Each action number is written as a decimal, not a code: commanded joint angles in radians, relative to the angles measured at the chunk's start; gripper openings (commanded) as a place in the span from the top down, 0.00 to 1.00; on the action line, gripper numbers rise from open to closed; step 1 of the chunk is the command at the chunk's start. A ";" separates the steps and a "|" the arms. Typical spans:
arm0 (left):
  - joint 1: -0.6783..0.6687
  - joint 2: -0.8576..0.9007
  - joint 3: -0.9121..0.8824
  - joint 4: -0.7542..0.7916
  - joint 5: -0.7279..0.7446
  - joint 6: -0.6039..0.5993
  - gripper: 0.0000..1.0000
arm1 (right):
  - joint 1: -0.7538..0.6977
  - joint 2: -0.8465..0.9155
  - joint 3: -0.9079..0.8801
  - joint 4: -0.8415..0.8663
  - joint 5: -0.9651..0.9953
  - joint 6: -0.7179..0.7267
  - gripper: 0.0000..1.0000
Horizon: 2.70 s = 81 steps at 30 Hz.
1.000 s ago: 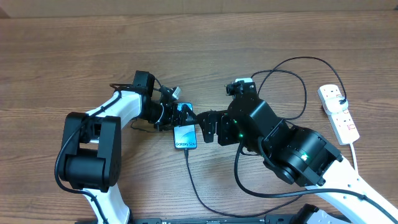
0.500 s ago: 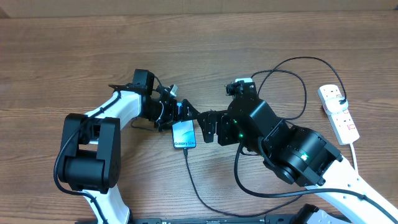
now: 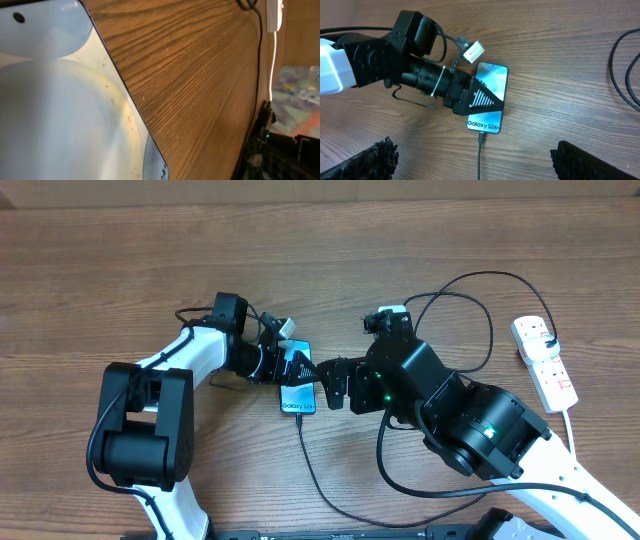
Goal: Plug charger to phone and switch on socket
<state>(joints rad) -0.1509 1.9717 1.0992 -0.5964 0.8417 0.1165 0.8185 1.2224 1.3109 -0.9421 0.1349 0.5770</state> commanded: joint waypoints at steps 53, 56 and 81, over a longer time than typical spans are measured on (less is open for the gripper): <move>-0.008 0.118 -0.068 0.078 -0.642 -0.399 0.00 | -0.002 0.003 0.025 -0.021 -0.002 0.007 0.00; -0.012 0.118 -0.068 0.094 -0.638 -0.385 0.00 | -0.002 0.003 0.025 -0.021 -0.002 0.007 0.00; 0.007 0.113 -0.068 0.100 -0.643 -0.424 0.00 | -0.002 0.003 0.025 -0.019 -0.031 0.007 0.00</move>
<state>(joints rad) -0.1772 1.9381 1.1278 -0.4538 0.5407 -0.2829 0.8185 1.2224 1.3109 -0.9649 0.1101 0.5774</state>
